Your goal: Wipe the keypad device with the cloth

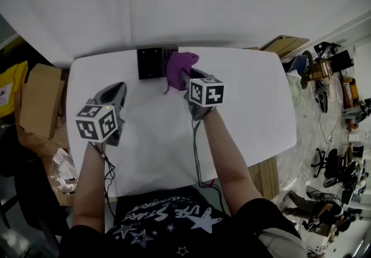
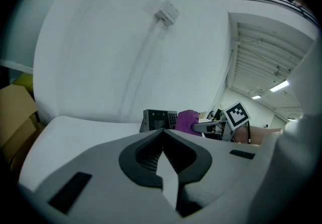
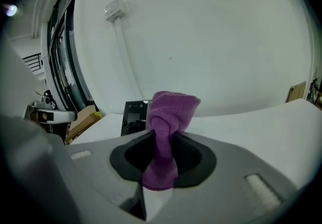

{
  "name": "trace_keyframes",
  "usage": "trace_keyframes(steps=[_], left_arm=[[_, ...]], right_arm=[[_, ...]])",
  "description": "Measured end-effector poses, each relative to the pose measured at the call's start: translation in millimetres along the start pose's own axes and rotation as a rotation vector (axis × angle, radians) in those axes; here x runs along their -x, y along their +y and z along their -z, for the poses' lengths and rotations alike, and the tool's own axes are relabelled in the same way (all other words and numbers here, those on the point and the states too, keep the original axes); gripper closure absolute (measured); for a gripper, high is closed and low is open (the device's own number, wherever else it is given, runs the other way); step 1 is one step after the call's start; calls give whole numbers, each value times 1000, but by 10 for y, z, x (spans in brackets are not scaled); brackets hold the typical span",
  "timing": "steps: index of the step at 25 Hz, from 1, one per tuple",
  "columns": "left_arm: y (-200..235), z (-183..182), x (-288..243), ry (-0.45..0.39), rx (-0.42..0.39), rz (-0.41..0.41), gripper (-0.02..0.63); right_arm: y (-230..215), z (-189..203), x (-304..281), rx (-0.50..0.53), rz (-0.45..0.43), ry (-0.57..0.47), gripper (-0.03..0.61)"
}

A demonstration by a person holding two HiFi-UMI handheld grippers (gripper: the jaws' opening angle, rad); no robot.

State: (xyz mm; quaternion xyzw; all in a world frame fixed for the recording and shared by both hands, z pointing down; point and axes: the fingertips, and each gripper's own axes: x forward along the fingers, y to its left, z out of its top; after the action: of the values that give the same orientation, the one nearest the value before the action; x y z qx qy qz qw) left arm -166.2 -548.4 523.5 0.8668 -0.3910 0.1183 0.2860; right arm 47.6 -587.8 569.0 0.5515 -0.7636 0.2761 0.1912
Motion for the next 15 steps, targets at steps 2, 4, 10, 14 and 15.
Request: trace_keyframes(steps=[2,4,10,14,15], left_arm=[[-97,-3,60,-9,-6,-1,605],[-208,-5,131,-20,-9,-5,606],[-585,-14,346,-57,-19,-17,604],[-877,-29,477,-90,-31,-26,604],[-958,-18,507,-97,-33,-27,605]], right_arm=[[52,13,103,-1,-16,-10,486],[101,32,233,-2,-30,-17,485],[245,30,661,25,-75,-52,486],[340,28,953,51,-119,-73,486],[358,32,1028,58,-130,-80,486]])
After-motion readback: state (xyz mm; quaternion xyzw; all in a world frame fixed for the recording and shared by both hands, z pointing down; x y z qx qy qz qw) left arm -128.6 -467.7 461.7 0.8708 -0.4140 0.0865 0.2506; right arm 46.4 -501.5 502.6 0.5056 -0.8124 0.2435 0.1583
